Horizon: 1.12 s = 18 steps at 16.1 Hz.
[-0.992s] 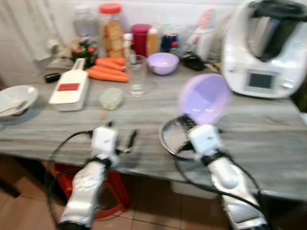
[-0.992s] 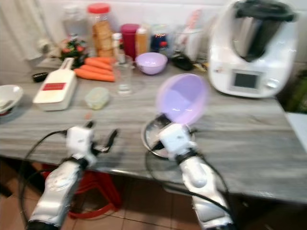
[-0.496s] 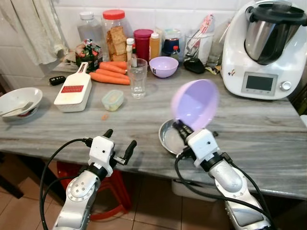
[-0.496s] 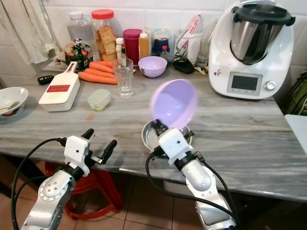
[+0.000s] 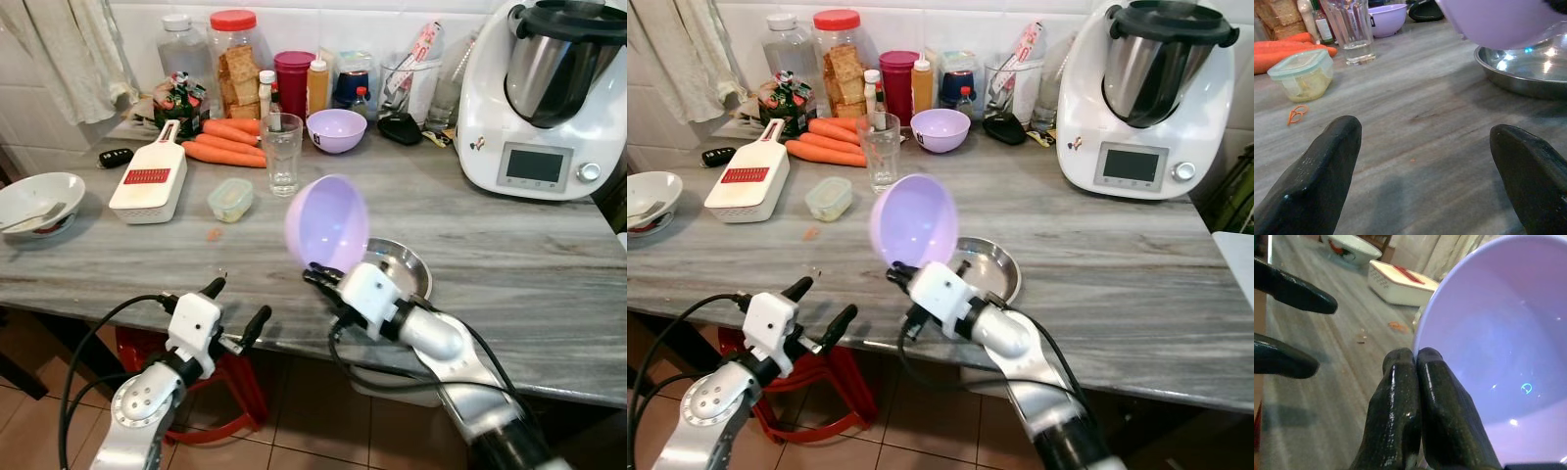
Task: Setting the table
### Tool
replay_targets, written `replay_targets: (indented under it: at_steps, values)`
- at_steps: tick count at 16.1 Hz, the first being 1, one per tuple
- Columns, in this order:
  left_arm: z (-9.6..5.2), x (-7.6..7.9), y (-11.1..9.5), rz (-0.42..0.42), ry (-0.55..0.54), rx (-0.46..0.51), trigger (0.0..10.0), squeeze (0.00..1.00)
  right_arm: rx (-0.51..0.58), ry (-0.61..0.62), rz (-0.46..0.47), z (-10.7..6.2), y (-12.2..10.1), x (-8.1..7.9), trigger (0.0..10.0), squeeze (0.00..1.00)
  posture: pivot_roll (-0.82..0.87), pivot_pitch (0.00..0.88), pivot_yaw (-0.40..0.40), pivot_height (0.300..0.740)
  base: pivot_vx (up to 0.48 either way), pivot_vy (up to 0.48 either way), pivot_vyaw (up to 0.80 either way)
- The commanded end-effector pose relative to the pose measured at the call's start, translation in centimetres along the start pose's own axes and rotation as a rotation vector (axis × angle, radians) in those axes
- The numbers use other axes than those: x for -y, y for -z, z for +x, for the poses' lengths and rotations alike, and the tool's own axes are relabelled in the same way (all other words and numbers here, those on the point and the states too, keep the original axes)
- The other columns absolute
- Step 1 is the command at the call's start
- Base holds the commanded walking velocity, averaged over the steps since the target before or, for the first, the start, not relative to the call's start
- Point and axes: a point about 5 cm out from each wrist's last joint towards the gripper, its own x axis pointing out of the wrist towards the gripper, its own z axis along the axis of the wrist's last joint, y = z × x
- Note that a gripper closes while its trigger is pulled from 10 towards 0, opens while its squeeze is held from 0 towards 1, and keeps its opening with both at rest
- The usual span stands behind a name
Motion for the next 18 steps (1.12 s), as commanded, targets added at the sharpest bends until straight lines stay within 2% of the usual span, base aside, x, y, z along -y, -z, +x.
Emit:
replay_targets:
  at_steps: [1,7,11,13,14,18]
  values:
    - [-0.3,-0.2,-0.5,0.016,0.003,0.02,10.0,0.0,0.005,-0.039,-0.022,0.7,-0.2,0.5,10.0,0.0,0.02,0.0,0.009,0.74,0.0,0.0,0.0]
    - [-0.3,0.2,-0.5,0.003,0.006,0.025,10.0,0.0,-0.08,-0.092,-0.035,2.3,1.9,1.9,10.0,0.0,0.02,0.0,0.009,0.74,0.0,0.0,0.0]
    - [-0.3,0.3,-0.7,-0.003,0.004,0.034,10.0,0.0,-0.09,-0.109,-0.041,2.7,2.5,1.6,10.0,0.0,0.04,0.0,0.001,0.74,0.0,0.0,0.0]
    - [-0.1,0.5,-0.6,-0.007,0.006,0.035,10.0,0.0,-0.092,-0.135,-0.073,2.9,2.7,1.3,10.0,0.0,0.04,0.0,0.002,0.74,0.0,0.0,0.0]
    - [-0.1,0.6,-0.6,-0.016,0.013,0.036,10.0,0.0,-0.085,-0.135,-0.074,3.1,2.7,1.3,10.0,0.04,0.04,0.0,0.001,0.74,0.0,0.0,0.0]
    - [-0.2,0.6,-0.7,-0.01,0.005,0.038,10.0,0.0,-0.061,-0.109,-0.096,3.5,2.2,1.6,10.0,0.01,0.04,0.0,0.0,0.74,0.0,0.0,0.0]
